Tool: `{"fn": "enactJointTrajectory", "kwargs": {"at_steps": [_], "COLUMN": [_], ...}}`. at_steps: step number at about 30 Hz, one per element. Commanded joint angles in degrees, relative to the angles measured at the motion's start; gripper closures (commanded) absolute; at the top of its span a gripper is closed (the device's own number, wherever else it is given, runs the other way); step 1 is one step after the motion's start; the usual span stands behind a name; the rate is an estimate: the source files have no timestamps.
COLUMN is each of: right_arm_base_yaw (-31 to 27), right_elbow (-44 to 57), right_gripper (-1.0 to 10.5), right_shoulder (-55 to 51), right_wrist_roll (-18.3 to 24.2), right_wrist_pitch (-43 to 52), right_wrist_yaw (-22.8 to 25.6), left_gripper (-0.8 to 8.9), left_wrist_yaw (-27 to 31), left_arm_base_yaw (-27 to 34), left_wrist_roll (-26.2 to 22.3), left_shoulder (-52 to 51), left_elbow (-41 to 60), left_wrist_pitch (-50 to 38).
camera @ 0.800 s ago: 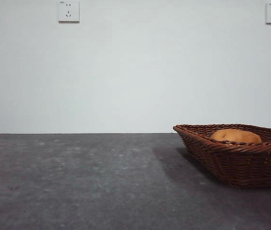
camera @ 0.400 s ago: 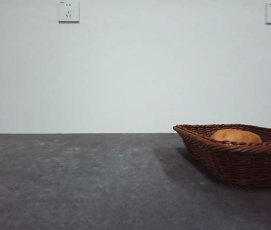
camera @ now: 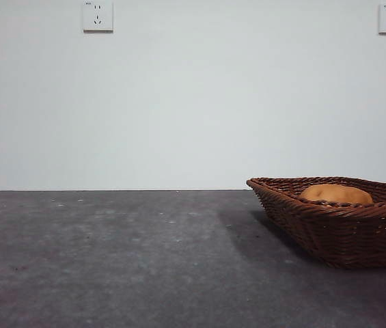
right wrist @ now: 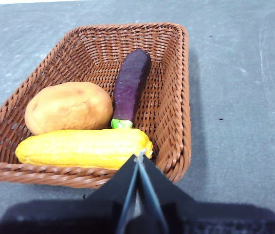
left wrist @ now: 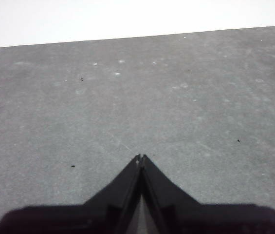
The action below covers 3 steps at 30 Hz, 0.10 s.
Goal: Help me put the vegetables on the table into the basket
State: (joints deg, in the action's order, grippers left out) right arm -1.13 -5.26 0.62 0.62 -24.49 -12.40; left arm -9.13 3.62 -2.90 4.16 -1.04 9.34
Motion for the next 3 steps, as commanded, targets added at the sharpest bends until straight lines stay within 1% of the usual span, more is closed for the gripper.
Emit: {"fn": "enactJointTrajectory", "kwargs": {"at_steps": [1,3], "right_arm_base_yaw": [0.0,0.0], "right_elbow": [0.3,0.3], "right_gripper": [9.5,9.5], "right_shoulder": [-0.1,-0.1], "right_wrist_roll": [-0.4,-0.4], "right_wrist_pitch": [0.2,0.2], "right_wrist_yaw": [0.0,0.0], "left_gripper": [8.16,8.16], "left_wrist_yaw": [0.0,0.0], "left_arm_base_yaw": [0.1,0.1], "left_wrist_roll": [0.5,0.5], "left_shoulder": [0.0,0.0], "left_elbow": [0.6,0.6], "left_wrist_pitch": [-0.4,-0.4]}}
